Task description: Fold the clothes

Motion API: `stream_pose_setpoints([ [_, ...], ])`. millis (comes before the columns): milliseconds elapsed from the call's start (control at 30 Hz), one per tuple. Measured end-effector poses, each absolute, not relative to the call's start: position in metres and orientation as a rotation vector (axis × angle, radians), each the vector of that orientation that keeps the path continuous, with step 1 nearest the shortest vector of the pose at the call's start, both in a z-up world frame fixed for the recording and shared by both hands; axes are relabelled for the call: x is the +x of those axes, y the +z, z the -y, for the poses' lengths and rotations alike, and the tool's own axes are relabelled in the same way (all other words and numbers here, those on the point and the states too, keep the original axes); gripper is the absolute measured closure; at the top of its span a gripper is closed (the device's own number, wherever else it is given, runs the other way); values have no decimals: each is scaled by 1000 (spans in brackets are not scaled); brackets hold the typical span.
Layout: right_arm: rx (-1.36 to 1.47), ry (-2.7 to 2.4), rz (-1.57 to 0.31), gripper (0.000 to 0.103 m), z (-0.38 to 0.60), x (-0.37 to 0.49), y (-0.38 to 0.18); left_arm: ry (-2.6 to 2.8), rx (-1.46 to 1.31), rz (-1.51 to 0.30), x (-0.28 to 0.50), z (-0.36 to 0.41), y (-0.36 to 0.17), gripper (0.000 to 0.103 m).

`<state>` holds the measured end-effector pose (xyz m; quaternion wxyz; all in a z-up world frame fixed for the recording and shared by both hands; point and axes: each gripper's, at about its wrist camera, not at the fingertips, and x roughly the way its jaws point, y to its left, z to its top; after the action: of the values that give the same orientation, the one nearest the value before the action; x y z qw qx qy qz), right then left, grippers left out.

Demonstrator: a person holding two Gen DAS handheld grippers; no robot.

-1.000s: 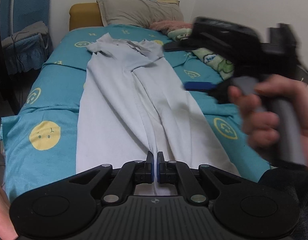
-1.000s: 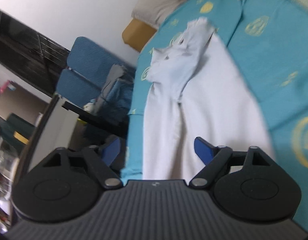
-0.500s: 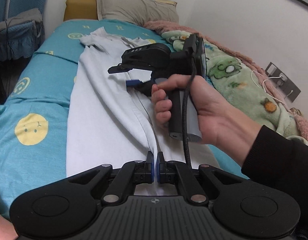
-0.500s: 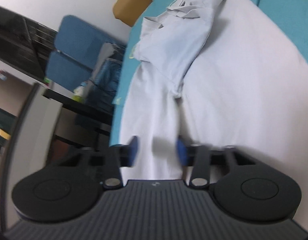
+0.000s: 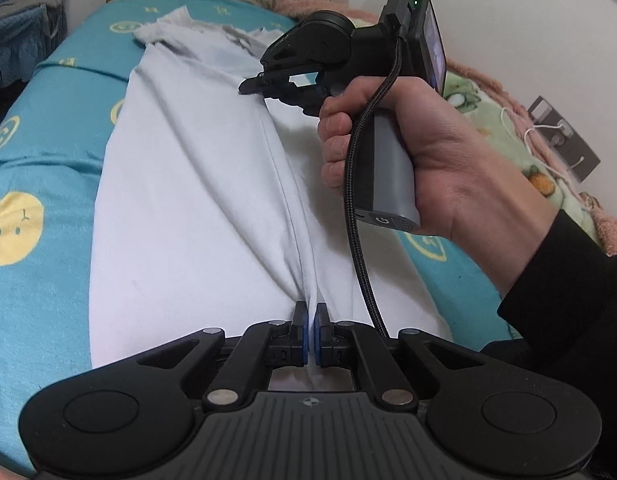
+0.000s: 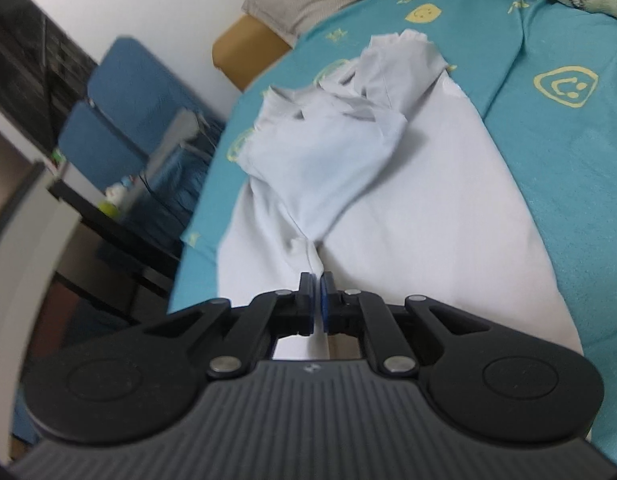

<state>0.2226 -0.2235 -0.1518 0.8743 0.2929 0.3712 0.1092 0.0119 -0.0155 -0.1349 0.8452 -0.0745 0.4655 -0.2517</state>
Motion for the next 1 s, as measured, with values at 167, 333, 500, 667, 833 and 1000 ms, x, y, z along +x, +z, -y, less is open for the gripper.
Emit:
stream_pose_setpoints([
  [167, 558, 195, -806, 93, 225, 218, -144, -474, -162, -971, 9, -4, -126, 57],
  [333, 553, 133, -781, 43, 246, 181, -119, -375, -140, -900, 3, -26, -112, 34],
  [500, 531, 92, -807, 18, 266, 128, -94, -266, -191, -928, 13, -45, -113, 26],
  [667, 653, 80, -950, 18, 300, 68, -106, -194, -247, -982, 23, -61, -118, 26],
  [833, 934, 56, -1036, 20, 322, 20, -131, -165, -307, -1048, 27, -70, -131, 26],
  [1000, 869, 46, -1063, 29, 304, 20, -127, -165, -310, -1077, 28, -71, -139, 26],
])
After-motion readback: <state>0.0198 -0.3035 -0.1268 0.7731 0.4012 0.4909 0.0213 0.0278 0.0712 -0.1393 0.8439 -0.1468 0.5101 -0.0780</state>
